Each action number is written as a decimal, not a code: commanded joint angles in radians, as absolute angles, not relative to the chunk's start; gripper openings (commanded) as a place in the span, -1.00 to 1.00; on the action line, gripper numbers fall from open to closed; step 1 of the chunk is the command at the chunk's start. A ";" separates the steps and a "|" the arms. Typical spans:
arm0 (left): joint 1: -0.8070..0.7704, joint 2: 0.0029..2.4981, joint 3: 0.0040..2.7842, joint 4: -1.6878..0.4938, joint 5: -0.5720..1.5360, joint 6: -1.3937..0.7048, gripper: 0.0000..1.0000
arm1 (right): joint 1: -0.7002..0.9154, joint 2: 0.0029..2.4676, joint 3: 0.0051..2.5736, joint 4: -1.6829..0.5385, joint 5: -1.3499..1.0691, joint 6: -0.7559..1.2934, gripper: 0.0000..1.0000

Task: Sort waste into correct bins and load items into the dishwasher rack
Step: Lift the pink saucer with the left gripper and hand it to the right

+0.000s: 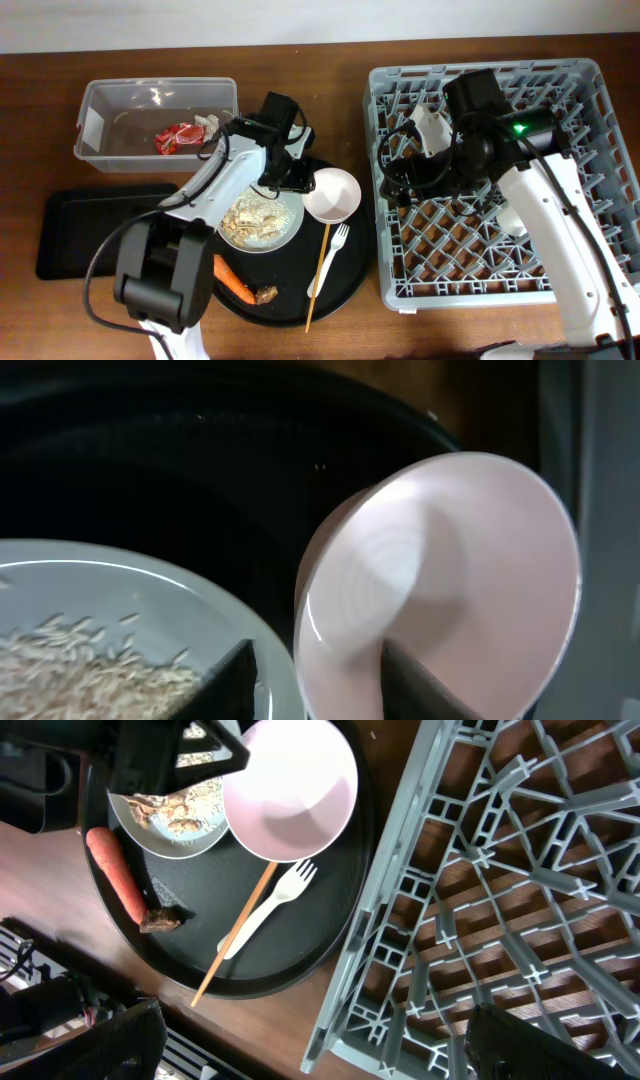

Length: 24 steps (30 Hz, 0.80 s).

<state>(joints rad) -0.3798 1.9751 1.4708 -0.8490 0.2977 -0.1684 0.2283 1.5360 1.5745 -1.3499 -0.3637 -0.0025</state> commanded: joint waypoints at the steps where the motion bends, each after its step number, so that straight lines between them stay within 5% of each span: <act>1: -0.387 2.016 1.473 -0.847 0.292 -0.164 -0.77 | 0.234 1.534 1.584 -1.350 -0.354 0.001 0.97; 6: -0.387 2.031 1.473 -0.850 0.291 -0.164 -0.80 | 0.234 1.534 1.584 -1.354 -0.354 0.001 0.97; 8: -0.386 2.037 1.473 -0.855 0.292 -0.164 -1.00 | 0.234 1.534 1.584 -1.354 -0.354 0.001 0.97; 19: -0.323 1.860 1.534 -0.924 0.413 -0.164 -1.00 | 0.234 1.534 1.584 -1.338 -0.223 0.002 0.99; 22: -0.369 1.753 1.534 -0.925 0.415 -0.164 -0.99 | 0.234 1.536 1.584 -1.316 -0.223 0.011 0.04; 24: -0.412 1.704 1.534 -0.924 0.414 -0.164 -0.99 | 0.236 1.544 1.584 -1.310 -0.224 0.028 -0.09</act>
<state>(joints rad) -0.3683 1.7714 1.5162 -0.9264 0.3859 -0.1661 0.2283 1.5364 1.5745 -1.3148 -0.2394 0.0116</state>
